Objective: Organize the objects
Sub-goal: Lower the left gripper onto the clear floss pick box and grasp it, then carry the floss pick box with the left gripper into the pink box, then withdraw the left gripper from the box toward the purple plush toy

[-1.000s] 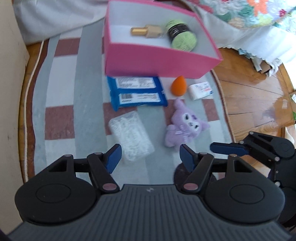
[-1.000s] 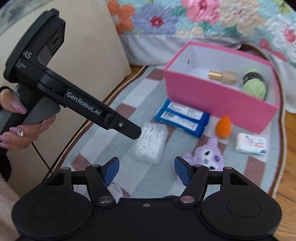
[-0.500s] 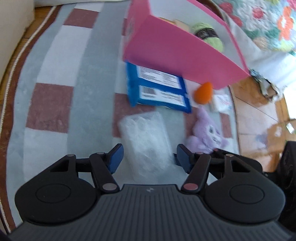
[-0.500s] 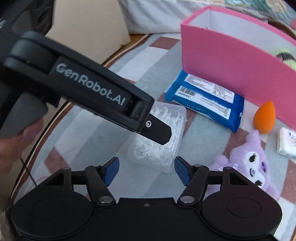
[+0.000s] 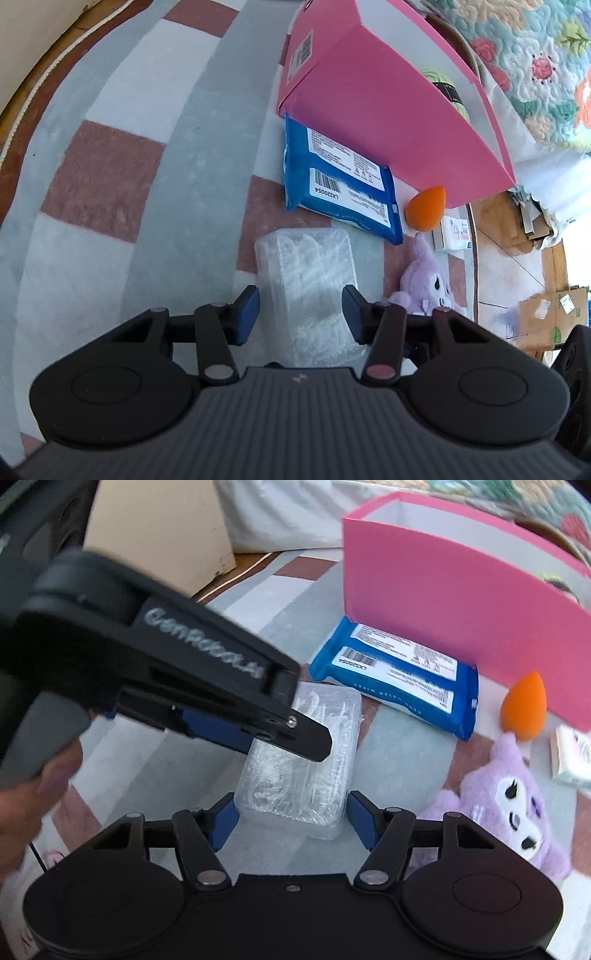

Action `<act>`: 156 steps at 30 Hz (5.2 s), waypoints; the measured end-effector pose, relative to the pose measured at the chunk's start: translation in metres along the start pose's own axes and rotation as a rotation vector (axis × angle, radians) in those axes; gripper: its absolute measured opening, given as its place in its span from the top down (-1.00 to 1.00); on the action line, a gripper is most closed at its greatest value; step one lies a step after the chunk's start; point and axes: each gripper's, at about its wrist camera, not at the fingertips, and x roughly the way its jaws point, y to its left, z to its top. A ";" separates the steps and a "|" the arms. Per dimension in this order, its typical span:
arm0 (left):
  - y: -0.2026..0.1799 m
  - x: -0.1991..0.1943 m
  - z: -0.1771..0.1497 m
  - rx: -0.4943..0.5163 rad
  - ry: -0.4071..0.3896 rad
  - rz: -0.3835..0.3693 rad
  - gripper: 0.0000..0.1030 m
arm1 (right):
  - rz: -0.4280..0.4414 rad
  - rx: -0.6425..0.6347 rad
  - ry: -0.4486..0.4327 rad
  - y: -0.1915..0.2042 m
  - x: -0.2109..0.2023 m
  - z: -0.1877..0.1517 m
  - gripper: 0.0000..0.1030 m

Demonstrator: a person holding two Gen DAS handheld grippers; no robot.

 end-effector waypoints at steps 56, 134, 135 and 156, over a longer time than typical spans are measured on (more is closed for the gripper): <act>-0.212 -0.023 0.181 0.353 0.030 -0.081 0.19 | -0.045 0.275 -0.209 -0.157 -0.108 0.152 -0.32; -0.253 -0.155 0.087 0.473 0.016 0.097 -0.54 | -0.076 0.038 -0.277 -0.108 -0.287 0.078 -0.49; -0.253 -0.159 0.081 0.471 0.009 0.091 -0.56 | -0.073 0.031 -0.286 -0.106 -0.291 0.071 -0.62; -0.189 -0.089 0.000 0.442 0.048 0.141 -0.95 | 0.005 -0.064 -0.365 -0.100 -0.224 -0.040 -0.78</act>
